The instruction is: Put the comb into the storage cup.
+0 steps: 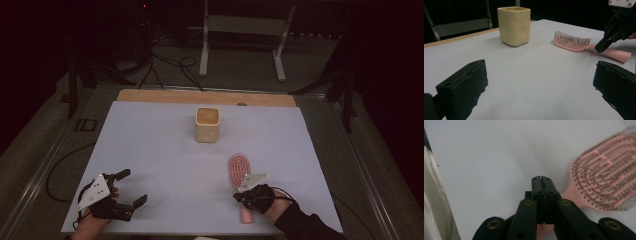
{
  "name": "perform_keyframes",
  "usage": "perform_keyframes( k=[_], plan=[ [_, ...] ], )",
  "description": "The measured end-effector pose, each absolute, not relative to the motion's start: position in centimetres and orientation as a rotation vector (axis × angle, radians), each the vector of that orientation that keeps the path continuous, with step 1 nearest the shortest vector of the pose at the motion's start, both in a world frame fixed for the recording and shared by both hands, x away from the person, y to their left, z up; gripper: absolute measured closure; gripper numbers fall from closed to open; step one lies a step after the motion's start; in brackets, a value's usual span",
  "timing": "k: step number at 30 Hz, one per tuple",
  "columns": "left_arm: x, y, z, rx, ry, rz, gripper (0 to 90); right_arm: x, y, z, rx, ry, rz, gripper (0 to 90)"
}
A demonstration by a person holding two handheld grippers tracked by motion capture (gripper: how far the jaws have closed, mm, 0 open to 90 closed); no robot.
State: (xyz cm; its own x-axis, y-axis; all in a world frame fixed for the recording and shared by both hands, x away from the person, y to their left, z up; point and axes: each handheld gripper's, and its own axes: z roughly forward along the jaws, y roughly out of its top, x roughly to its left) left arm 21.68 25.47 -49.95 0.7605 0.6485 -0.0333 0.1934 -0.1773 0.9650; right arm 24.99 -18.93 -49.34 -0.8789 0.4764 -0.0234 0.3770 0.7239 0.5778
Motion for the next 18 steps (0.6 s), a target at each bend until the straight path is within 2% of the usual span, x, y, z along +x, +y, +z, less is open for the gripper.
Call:
perform_keyframes(
  k=[18],
  plan=[
    [21.7,25.4,-49.9,1.740,0.664,0.467,0.0,25.1,-23.0,-49.4,0.840,2.705,0.834,90.0]
  ],
)
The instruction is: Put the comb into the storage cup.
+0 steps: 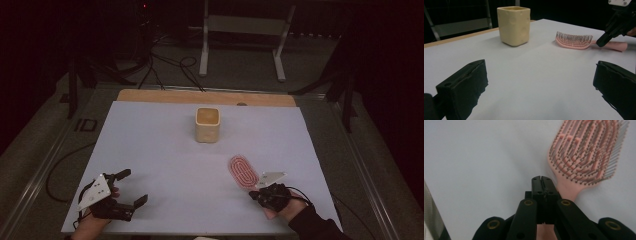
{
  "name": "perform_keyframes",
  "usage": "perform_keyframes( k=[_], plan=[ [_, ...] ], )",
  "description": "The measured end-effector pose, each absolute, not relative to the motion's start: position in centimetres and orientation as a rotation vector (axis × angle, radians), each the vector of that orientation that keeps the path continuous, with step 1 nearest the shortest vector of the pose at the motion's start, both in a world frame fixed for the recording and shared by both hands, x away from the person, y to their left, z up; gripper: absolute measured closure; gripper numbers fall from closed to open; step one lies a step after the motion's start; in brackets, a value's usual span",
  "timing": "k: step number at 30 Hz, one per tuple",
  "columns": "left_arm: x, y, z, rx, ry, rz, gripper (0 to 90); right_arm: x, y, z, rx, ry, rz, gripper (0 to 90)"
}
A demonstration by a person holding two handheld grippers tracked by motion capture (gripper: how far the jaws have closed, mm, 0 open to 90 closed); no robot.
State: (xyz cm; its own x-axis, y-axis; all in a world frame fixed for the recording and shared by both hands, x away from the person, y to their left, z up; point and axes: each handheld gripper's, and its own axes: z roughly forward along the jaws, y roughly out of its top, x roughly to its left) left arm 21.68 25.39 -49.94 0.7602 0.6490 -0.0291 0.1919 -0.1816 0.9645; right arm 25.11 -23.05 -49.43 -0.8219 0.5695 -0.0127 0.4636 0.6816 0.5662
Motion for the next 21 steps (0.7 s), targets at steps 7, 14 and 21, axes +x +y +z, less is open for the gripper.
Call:
perform_keyframes(
  k=[7,14,21],
  plan=[
    [21.7,25.3,-50.0,1.742,0.663,0.463,0.0,25.1,-24.4,-49.3,0.875,2.685,0.794,90.0],
    [21.7,25.3,-50.0,1.743,0.664,0.464,0.0,25.3,-25.2,-48.9,0.893,2.668,0.806,90.0],
    [21.7,25.3,-50.0,1.743,0.662,0.463,0.0,25.5,-25.6,-48.8,0.900,2.663,0.783,90.0]
  ],
)
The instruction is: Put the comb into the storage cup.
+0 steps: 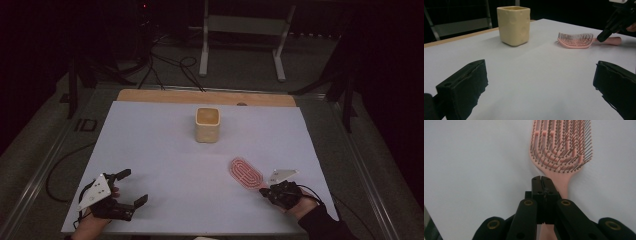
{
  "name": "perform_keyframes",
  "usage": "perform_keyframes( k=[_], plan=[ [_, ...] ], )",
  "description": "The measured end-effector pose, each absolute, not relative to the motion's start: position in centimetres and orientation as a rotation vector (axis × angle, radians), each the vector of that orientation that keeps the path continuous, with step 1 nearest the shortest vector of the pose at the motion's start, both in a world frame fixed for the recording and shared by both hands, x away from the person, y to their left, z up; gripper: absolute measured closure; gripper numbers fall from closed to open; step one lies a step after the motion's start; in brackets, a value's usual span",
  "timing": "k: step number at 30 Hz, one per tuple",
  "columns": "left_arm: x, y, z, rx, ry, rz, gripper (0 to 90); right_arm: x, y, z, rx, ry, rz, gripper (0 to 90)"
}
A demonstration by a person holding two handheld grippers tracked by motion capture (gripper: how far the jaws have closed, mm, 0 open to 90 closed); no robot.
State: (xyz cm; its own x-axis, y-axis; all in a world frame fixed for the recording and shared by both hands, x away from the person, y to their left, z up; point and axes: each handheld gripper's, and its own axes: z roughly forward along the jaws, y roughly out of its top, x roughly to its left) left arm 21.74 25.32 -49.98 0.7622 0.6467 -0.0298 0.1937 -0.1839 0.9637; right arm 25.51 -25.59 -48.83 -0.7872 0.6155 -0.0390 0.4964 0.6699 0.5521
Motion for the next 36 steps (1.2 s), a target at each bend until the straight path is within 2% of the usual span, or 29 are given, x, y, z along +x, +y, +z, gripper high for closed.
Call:
perform_keyframes(
  k=[23,36],
  plan=[
    [21.8,25.3,-50.0,1.743,0.661,0.464,0.0,26.5,-27.0,-49.0,0.958,2.621,0.704,90.0],
    [21.8,25.4,-49.9,1.740,0.664,0.463,0.0,26.5,-27.1,-47.4,0.870,2.665,0.772,90.0]
  ],
)
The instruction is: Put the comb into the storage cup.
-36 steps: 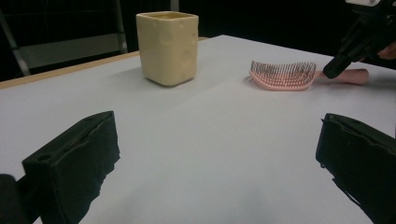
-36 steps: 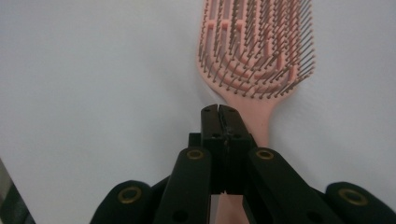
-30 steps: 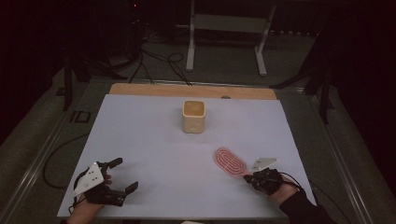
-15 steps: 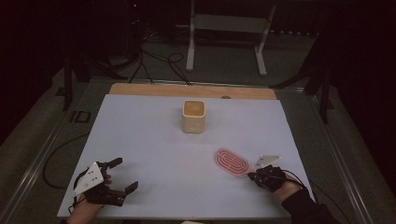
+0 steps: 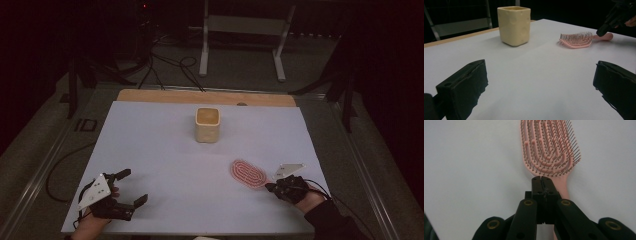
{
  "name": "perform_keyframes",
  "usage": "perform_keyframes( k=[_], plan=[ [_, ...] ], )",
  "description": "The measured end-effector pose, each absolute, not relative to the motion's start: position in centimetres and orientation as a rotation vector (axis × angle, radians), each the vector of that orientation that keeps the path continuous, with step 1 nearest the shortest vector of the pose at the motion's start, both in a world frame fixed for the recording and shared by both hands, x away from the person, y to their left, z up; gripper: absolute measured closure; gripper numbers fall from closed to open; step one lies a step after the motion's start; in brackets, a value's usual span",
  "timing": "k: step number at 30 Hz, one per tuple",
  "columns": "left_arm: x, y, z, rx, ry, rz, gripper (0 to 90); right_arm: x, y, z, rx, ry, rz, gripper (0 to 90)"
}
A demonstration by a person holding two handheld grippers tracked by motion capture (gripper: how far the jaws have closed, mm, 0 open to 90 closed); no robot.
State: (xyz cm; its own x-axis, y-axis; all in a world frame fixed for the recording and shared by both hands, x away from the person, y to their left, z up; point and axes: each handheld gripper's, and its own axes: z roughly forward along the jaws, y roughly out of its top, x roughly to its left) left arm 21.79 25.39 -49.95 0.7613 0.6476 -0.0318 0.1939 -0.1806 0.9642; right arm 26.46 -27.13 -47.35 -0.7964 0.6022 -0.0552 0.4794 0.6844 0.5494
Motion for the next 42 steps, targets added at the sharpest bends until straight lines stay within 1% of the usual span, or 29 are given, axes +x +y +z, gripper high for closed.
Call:
perform_keyframes(
  k=[12,15,16,19,26,27,32,35,37,39,42],
  plan=[
    [21.8,25.4,-49.9,1.739,0.665,0.464,0.0,27.0,-28.6,-45.8,0.789,2.719,0.776,89.7],
    [21.8,25.4,-49.9,1.740,0.663,0.463,0.0,27.2,-28.7,-45.4,0.761,2.734,0.742,82.6],
    [21.8,25.4,-50.0,1.740,0.664,0.463,0.0,27.3,-28.7,-45.3,0.749,2.740,0.725,82.5],
    [21.8,25.4,-50.0,1.741,0.663,0.462,0.0,27.5,-28.6,-45.1,0.718,2.750,0.696,74.7],
    [21.8,25.3,-49.9,1.745,0.662,0.461,0.0,28.0,-28.3,-44.9,0.692,2.789,0.679,46.8],
    [21.8,25.3,-49.9,1.746,0.662,0.461,0.0,28.1,-28.2,-44.9,0.691,2.799,0.676,44.7],
    [21.8,25.3,-49.9,1.745,0.662,0.459,0.0,28.4,-27.8,-45.2,0.700,2.831,0.676,26.6],
    [21.8,25.3,-49.9,1.748,0.663,0.458,0.0,28.6,-27.6,-45.2,0.713,2.836,0.678,20.2],
    [21.8,25.3,-49.9,1.748,0.662,0.457,0.0,28.6,-27.6,-45.2,0.719,2.838,0.675,18.6],
    [21.8,25.3,-49.9,1.749,0.662,0.457,0.0,28.7,-27.4,-45.3,0.722,2.838,0.661,13.1],
    [21.8,25.3,-49.9,1.749,0.662,0.457,0.0,28.9,-27.3,-45.3,0.732,2.852,0.652,8.5]
  ],
)
